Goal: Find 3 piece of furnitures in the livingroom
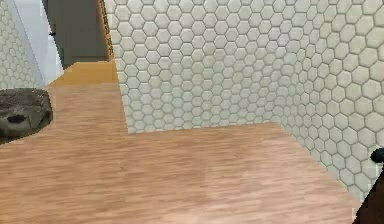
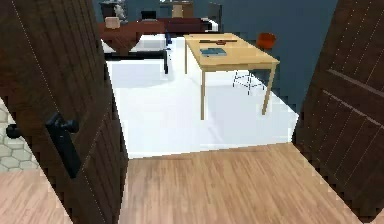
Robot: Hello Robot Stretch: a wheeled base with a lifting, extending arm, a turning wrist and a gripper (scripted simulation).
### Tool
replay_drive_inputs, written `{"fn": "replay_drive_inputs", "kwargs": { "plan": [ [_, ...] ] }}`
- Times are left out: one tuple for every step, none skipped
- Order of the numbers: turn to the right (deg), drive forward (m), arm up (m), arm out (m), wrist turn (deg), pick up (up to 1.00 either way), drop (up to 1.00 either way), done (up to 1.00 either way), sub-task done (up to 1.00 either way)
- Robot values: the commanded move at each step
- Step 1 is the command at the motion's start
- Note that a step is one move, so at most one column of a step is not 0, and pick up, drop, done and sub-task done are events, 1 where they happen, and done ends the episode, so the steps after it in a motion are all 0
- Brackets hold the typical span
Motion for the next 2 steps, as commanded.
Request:
{"fn": "replay_drive_inputs", "kwargs": {
  "plan": [
    [12.0, 0.0, 0.0, 0.0, 0.0, 0.0, 0.0, 0.0, 0.0],
    [0.0, 0.2, 0.0, 0.0, 0.0, 0.0, 0.0, 0.0, 0.0]
  ]
}}
